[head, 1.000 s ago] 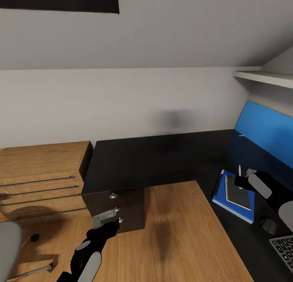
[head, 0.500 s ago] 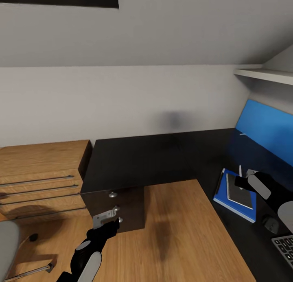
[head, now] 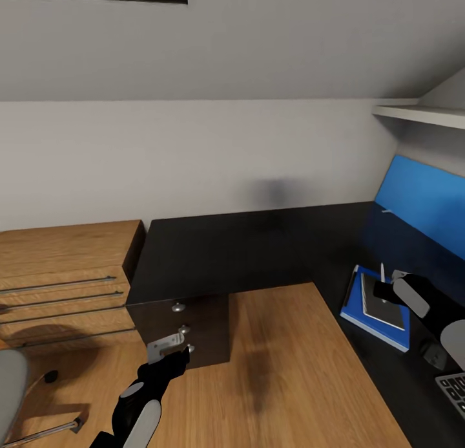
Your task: In the bedroom, organize the workspace by keeping the computer under the desk, ensuring the monitor is on the desk, placing the keyboard on the desk next to the monitor, placing the mouse on the desk next to the keyboard, moving the folder from the swivel chair onto the desk next to the mouse, stacking the notebook on top of the folder with the pen on top of the notebook, and positioning the swivel chair next to the desk.
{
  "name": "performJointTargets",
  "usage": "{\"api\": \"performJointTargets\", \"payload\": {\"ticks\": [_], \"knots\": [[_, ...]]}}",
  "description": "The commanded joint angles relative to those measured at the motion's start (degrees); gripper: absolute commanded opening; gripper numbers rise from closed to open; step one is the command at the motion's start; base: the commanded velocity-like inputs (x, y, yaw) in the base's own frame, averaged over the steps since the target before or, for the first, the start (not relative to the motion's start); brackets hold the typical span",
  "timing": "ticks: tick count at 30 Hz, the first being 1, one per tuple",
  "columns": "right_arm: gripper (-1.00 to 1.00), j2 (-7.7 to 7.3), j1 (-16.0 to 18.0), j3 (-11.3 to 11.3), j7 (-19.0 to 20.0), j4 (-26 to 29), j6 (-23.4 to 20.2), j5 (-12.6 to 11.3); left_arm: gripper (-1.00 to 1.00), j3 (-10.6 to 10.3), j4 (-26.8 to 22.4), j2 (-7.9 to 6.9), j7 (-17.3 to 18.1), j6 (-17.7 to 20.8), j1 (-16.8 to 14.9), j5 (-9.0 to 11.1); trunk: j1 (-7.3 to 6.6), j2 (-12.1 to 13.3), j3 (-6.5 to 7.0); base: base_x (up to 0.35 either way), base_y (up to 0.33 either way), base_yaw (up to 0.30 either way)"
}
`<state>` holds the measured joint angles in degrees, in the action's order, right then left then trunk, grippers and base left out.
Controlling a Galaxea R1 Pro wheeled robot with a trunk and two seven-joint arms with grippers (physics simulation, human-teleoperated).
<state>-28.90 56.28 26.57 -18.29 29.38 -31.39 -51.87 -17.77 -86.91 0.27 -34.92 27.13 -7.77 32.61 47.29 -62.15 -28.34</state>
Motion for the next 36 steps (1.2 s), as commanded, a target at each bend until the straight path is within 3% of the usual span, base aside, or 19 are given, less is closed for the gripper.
{"api": "performJointTargets", "payload": {"ticks": [1,16,21,22,36], "knots": [[-1.0,-0.07,0.06,0.48,-0.52,0.02,-0.06,-0.7,1.0,-0.07,-0.07,-0.01,-0.5,0.11,-0.05,0.47,0.23,-0.46,-0.25,0.0,0.0,0.0],[-1.0,0.59,0.06,1.05,-0.61,-0.64,-0.16,-0.51,1.0,-0.07,-0.03,0.01,-0.42,0.11,-0.05,0.53,3.52,-6.48,-2.94,0.0,0.0,0.0],[-1.0,0.6,0.06,1.6,-0.63,-0.64,-0.16,-0.51,1.0,0.04,-0.07,-0.11,-0.35,0.11,-0.05,0.59,3.52,-6.48,-2.94,0.0,0.0,0.0],[1.0,0.59,0.06,1.63,-0.67,-0.64,-0.15,-0.51,1.0,0.08,-0.08,-0.16,-0.33,0.11,-0.05,0.69,3.52,-6.48,-2.94,0.0,0.0,0.0],[1.0,0.51,0.06,1.5,-0.61,-0.5,-0.08,-0.51,1.0,0.1,0.06,-0.18,-0.32,0.11,-0.05,0.44,0.67,-1.26,-0.61,0.0,0.0,0.0]]}}
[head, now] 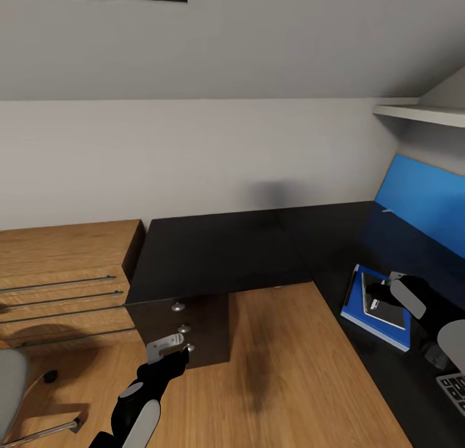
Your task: In the bedroom, organize the workspace by keeping the computer under the desk, ensuring the monitor is on the desk, placing the keyboard on the desk next to the monitor, placing the mouse on the desk next to the keyboard, moving the folder from the swivel chair onto the desk next to the mouse, stacking the notebook on top of the folder with the pen on top of the notebook, and positioning the swivel chair next to the desk.
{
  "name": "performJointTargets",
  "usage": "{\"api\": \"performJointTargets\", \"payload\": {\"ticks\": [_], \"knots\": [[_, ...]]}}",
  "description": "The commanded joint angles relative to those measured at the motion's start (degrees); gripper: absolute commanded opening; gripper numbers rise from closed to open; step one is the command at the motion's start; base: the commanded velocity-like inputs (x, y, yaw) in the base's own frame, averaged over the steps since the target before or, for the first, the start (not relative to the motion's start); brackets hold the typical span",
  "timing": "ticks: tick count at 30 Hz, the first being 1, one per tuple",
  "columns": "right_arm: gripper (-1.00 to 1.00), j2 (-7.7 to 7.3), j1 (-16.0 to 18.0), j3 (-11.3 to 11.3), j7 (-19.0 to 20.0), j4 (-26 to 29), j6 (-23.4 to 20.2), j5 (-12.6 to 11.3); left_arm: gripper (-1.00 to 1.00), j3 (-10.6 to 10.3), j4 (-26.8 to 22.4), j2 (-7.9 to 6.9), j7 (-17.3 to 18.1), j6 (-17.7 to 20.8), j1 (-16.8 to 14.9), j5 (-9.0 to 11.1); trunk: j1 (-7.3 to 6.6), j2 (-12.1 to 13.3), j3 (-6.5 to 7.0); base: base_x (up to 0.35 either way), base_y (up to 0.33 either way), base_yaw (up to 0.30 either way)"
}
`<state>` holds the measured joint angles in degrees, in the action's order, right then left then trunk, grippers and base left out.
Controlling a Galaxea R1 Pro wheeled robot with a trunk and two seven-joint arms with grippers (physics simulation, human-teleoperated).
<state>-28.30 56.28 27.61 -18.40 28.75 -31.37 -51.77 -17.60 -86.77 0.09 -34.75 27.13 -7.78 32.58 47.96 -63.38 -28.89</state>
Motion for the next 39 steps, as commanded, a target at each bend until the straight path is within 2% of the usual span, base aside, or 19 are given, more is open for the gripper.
{"api": "performJointTargets", "payload": {"ticks": [1,7,9,11,12,14,16,17,19,22,23,25,28,30,33,35,37,38,39], "knots": [[1.0,-0.09,0.05,0.45,-0.49,0.19,-0.08,-0.61,1.0,-0.06,-0.08,-0.01,-0.5,0.12,-0.05,0.47,-0.22,0.37,0.12,0.0,0.0,0.0],[1.0,-0.11,0.05,0.42,-0.58,1.85,0.57,-0.66,1.0,-0.06,0.02,-0.01,-0.48,0.12,-0.05,0.47,-1.1,1.98,0.84,0.0,0.0,0.0],[1.0,-0.15,-0.55,0.56,-0.83,4.85,1.55,-0.68,1.0,-0.06,0.07,-0.06,-0.4,0.14,-0.05,0.52,-1.1,1.98,0.84,0.0,0.0,0.0],[1.0,-0.13,-2.95,0.92,-1.28,9.16,1.95,-0.61,1.0,-0.06,0.15,-0.08,-0.36,0.16,-0.05,0.54,-1.1,1.98,0.84,0.0,0.0,0.0],[1.0,-0.11,-5.77,1.13,-2.66,14.59,2.15,-0.31,1.0,-0.1,0.25,-0.09,-0.34,0.17,-0.06,0.58,-1.1,1.98,0.84,0.0,0.0,0.0],[1.0,-0.05,-8.36,1.29,-5.59,20.39,2.28,-0.07,1.0,-0.12,0.31,-0.09,-0.36,0.14,-0.06,0.59,-1.1,1.98,0.84,0.0,0.0,0.0],[1.0,0.61,-11.2,1.52,-10.93,26.78,2.38,0.0,1.0,-0.14,0.37,-0.09,-0.39,0.13,-0.05,0.57,-1.1,1.98,0.84,-0.004,0.0,0.0],[1.0,1.25,-11.85,1.62,-12.31,27.96,2.4,0.02,1.0,-0.13,0.38,-0.09,-0.41,0.13,-0.05,0.58,-1.1,1.98,0.84,-0.033,0.0,0.0],[1.0,5.15,-13.8,2.5,-16.5,31.08,2.44,0.5,1.0,-0.08,0.42,-0.09,-0.5,0.12,-0.05,0.53,-1.1,1.98,0.84,-0.192,0.0,0.0],[1.0,10.3,-14.85,5.15,-18.18,32.09,2.5,3.28,1.0,-0.11,0.4,-0.09,-0.43,0.19,-0.05,0.49,-1.1,1.98,0.84,-0.287,0.0,0.0],[1.0,11.12,-15.11,5.65,-18.3,32.14,2.53,3.83,1.0,-0.12,0.45,-0.09,-0.43,0.25,-0.05,0.54,-1.1,1.98,0.84,-0.313,0.0,0.0],[1.0,14.39,-16.56,7.3,-18.47,31.75,3.19,5.66,1.0,-0.13,1.62,-0.09,-0.37,0.3,-0.08,0.62,-1.1,1.98,0.84,-0.324,0.0,0.0],[1.0,16.92,-18.6,8.81,-18.36,30.77,5.3,7.12,1.0,-0.14,4.79,-0.09,-0.28,0.21,-0.11,0.68,-1.1,1.98,0.84,-0.331,0.0,0.0],[1.0,18.67,-20.79,12.34,-18.23,29.91,8.86,8.29,1.0,-0.13,11.33,-0.13,-0.2,-0.01,-0.13,0.57,-1.1,1.98,0.84,-0.243,0.0,0.0],[1.0,19.84,-22.65,18.06,-18.19,27.0,14.58,8.69,1.0,-0.09,19.07,-0.32,-0.17,-1.13,-0.13,0.49,-1.1,1.98,0.84,-0.086,0.0,0.0],[1.0,20.69,-23.65,23.5,-18.18,21.36,21.57,8.8,1.0,-0.09,25.67,-0.45,-0.11,-4.75,-0.13,0.42,-1.54,2.78,1.2,-0.03,0.0,0.0],[1.0,21.42,-24.03,26.59,-18.16,17.7,25.56,8.86,1.0,-0.11,28.93,-0.46,-0.04,-7.63,-0.13,0.44,-1.98,3.58,1.56,-0.015,0.0,0.0],[1.0,23.57,-24.95,33.19,-18.16,9.47,33.84,8.89,1.0,-0.25,34.64,-0.42,0.15,-13.85,-0.13,0.47,-2.2,3.98,1.74,-0.006,0.0,0.0],[1.0,24.65,-25.36,36.03,-18.15,5.1,38.06,8.85,1.0,-0.57,37.19,-0.37,0.17,-16.46,-0.13,0.5,-2.42,4.38,1.92,-0.004,0.0,0.0]]}}
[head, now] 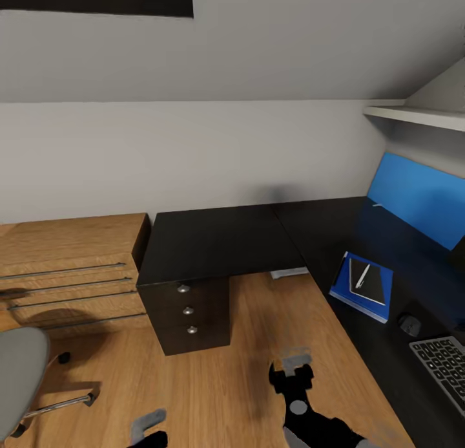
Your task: In the bedroom, organize the workspace by keeping the computer under the desk, ensuring the monitor is on the desk, placing the keyboard on the desk next to the monitor, placing the mouse on the desk next to the keyboard, moving the folder from the swivel chair onto the desk next to the mouse, stacking the notebook on top of the folder with the pen on top of the notebook, and positioning the swivel chair next to the desk.
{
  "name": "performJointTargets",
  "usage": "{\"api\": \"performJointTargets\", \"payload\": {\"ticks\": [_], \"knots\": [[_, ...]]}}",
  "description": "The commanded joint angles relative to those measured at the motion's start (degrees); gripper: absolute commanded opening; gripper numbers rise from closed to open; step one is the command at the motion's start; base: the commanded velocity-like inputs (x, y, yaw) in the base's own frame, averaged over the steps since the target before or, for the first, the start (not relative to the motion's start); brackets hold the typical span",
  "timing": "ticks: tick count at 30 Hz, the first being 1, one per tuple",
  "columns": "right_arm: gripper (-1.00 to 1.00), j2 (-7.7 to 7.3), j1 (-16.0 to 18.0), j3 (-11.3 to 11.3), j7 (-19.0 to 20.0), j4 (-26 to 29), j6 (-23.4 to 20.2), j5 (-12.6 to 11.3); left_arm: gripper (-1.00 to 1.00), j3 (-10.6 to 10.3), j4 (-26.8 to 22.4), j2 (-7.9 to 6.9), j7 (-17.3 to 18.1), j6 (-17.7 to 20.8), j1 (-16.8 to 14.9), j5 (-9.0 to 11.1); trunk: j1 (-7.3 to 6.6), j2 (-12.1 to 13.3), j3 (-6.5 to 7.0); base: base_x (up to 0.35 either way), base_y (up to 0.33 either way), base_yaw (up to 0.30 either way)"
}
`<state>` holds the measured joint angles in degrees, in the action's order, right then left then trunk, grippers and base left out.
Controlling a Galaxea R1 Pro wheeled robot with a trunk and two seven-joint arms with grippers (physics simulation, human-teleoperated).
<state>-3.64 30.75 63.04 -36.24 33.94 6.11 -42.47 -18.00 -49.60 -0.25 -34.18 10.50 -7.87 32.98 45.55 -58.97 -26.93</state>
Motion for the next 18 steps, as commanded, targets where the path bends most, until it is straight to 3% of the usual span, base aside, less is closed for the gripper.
{"api": "performJointTargets", "payload": {"ticks": [1,3,4,7,8,10,11,13,16,18], "knots": [[1.0,0.93,-0.24,2.7,-0.22,-4.65,4.82,-0.49,1.0,-0.87,2.51,0.01,-0.43,-1.89,-0.04,0.12,-0.22,0.37,0.14,-0.003,0.0,0.0],[1.0,2.96,-1.59,4.91,0.64,-13.44,12.86,-0.54,1.0,-2.85,6.91,0.02,-0.49,-4.36,-0.04,0.1,-0.66,1.17,0.5,-0.001,0.0,0.0],[1.0,5.12,-3.09,5.97,4.52,-23.79,21.09,-0.69,1.0,-4.92,10.88,0.19,-0.47,-6.46,-0.04,0.08,-0.88,1.57,0.68,0.0,0.0,0.0],[1.0,5.69,-3.66,6.26,7.66,-27.67,24.13,-0.75,1.0,-6.62,14.12,0.14,0.54,-8.89,-0.04,0.07,-1.54,2.78,1.22,0.0,0.0,0.0],[1.0,5.96,-4.19,6.35,8.79,-28.98,25.27,-0.76,1.0,-7.56,17.86,-0.17,4.27,-10.36,-0.04,-0.02,-1.76,3.18,1.4,0.0,0.0,0.038],[1.0,6.22,-4.79,6.39,9.2,-29.51,27.26,-0.77,1.0,-7.89,19.76,-0.32,9.97,-10.71,-0.04,0.07,-2.2,3.98,1.76,0.0,0.0,0.173],[1.0,6.63,-5.62,6.35,9.29,-29.99,35.56,-0.85,1.0,-8.05,23.68,-0.16,12.92,-10.9,-0.04,-0.02,-2.42,4.38,1.95,0.0,0.0,0.266],[1.0,6.66,-5.99,6.32,9.27,-30.09,36.75,-0.86,1.0,-8.04,24.17,-0.09,13.13,-10.97,-0.04,-0.02,-2.86,5.18,2.37,0.0,0.0,0.26],[1.0,6.51,-7.89,6.26,8.9,-30.3,41.87,-0.82,1.0,-8.04,25.01,-0.17,13.25,-11.53,-0.04,0.1,-3.52,6.39,3.07,0.0,0.0,0.225],[1.0,6.37,-9.15,6.24,8.52,-31.37,44.89,-0.81,1.0,-7.97,26.5,-0.19,13.24,-13.96,-0.04,0.14,-3.96,7.19,3.56,0.0,0.0,0.208]]}}
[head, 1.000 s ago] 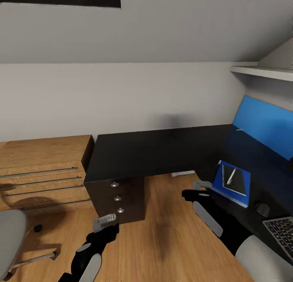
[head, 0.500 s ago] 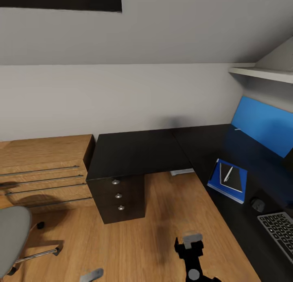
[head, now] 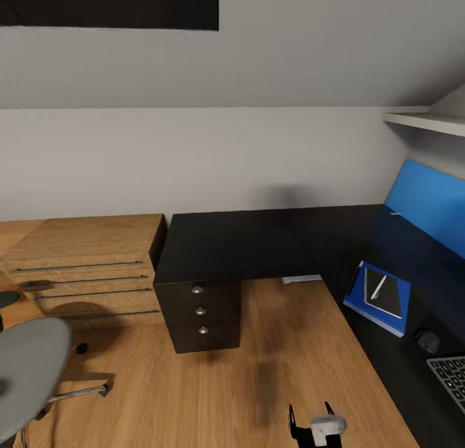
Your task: In the bedroom, organize the workspace by keeping the computer under the desk, ensuring the monitor is on the desk, placing the keyboard on the desk next to the monitor, placing the mouse on the desk next to the keyboard, moving the folder from the swivel chair onto the desk next to the mouse, stacking the notebook on top of the folder with the pen on top of the notebook, and positioning the swivel chair next to the desk.
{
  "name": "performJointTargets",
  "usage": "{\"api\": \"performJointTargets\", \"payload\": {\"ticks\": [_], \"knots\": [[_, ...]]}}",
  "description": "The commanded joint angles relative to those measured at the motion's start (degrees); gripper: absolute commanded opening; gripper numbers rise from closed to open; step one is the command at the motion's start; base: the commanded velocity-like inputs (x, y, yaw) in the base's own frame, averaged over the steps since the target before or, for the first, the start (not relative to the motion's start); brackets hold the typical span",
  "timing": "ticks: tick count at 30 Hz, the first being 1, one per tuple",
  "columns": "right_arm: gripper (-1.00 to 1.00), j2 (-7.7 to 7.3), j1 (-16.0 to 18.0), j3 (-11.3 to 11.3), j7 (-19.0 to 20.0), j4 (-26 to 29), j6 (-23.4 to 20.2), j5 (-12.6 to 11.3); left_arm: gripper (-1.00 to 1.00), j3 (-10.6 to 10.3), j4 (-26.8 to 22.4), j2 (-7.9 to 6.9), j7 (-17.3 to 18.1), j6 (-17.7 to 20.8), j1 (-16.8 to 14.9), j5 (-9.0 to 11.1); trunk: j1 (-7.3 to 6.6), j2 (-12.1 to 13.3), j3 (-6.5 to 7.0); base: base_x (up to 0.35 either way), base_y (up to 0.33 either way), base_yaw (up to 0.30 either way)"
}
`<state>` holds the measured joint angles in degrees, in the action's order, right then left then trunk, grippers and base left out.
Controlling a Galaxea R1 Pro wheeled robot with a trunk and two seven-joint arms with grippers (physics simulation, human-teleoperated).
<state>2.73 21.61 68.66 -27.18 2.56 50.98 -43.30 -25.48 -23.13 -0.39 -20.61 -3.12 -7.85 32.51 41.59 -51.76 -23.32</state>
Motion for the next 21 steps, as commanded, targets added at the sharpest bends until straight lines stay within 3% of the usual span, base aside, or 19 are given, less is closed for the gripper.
{"api": "performJointTargets", "payload": {"ticks": [1,2,7,13,16,21], "knots": [[1.0,-0.01,-0.4,0.6,-0.6,-0.43,0.54,0.02,1.0,-0.43,0.55,-0.02,-0.34,-1.45,-0.06,0.61,-0.22,0.38,0.2,0.0,0.0,0.2],[1.0,-0.03,-0.85,0.58,-0.67,-0.89,0.96,0.01,1.0,-0.38,1.1,-0.01,-0.35,-2.75,-0.06,0.65,-0.44,0.78,0.45,0.0,0.0,0.196],[1.0,-0.34,-6.28,0.38,-0.89,-2.98,2.6,-1.63,1.0,-0.4,7.83,0.27,-0.39,-16.58,-0.06,0.79,-1.54,2.78,1.71,0.0,0.0,0.179],[1.0,-1.05,-11.25,0.37,-0.9,-3.33,4.67,-4.63,1.0,-0.39,17.66,0.65,-0.41,-26.28,-0.06,0.88,-2.86,5.19,3.27,0.0,0.0,0.154],[1.0,-1.46,-14.19,0.39,-0.9,-3.45,6.71,-5.32,1.0,-0.26,20.51,0.65,-0.27,-28.74,-0.01,1.02,-3.3,5.99,3.82,0.0,0.0,0.188],[1.0,-1.86,-18.17,0.42,-0.84,-3.52,8.76,-5.61,1.0,-0.26,21.71,0.95,0.73,-29.4,0.67,1.07,-3.3,5.99,3.91,0.0,0.0,0.257]]}}
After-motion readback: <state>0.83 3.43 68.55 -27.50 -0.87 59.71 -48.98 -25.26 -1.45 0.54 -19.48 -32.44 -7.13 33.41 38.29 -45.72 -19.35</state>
